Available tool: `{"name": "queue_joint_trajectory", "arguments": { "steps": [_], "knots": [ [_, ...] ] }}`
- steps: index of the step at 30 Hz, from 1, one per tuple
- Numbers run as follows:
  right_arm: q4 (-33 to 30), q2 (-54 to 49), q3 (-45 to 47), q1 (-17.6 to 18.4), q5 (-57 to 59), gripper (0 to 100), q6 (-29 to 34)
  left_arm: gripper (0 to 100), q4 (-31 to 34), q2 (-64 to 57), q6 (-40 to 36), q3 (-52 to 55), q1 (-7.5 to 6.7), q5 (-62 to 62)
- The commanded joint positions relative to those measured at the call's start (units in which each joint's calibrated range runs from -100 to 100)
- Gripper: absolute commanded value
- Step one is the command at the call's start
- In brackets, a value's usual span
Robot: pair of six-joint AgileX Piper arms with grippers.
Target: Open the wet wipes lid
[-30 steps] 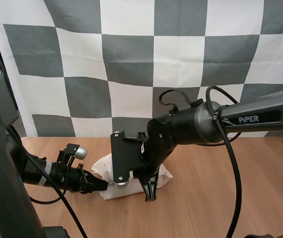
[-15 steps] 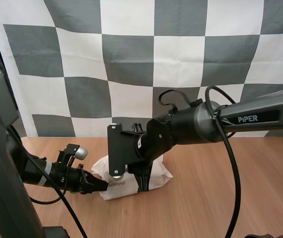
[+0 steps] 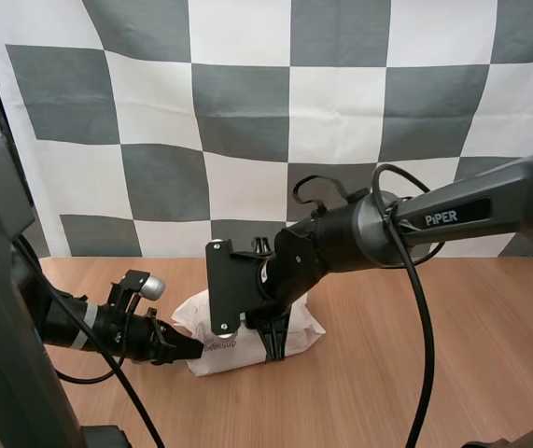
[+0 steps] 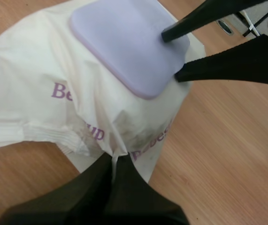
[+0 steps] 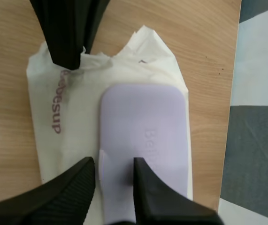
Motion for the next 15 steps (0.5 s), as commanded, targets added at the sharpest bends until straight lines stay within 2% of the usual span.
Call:
{"name": "queue_joint_trajectory", "arguments": {
  "steps": [1, 15],
  "knots": [
    [-0.01, 0.01, -0.03, -0.54, -0.60, 48, 0.01, 0, 0.03, 0.06, -0.10, 0.07, 0.02, 0.02],
    [0.89, 0.01, -0.03, -0.83, -3.93, 48, 2.18, 0, 0.03, 0.06, -0.10, 0.07, 0.02, 0.02]
  ]
}}
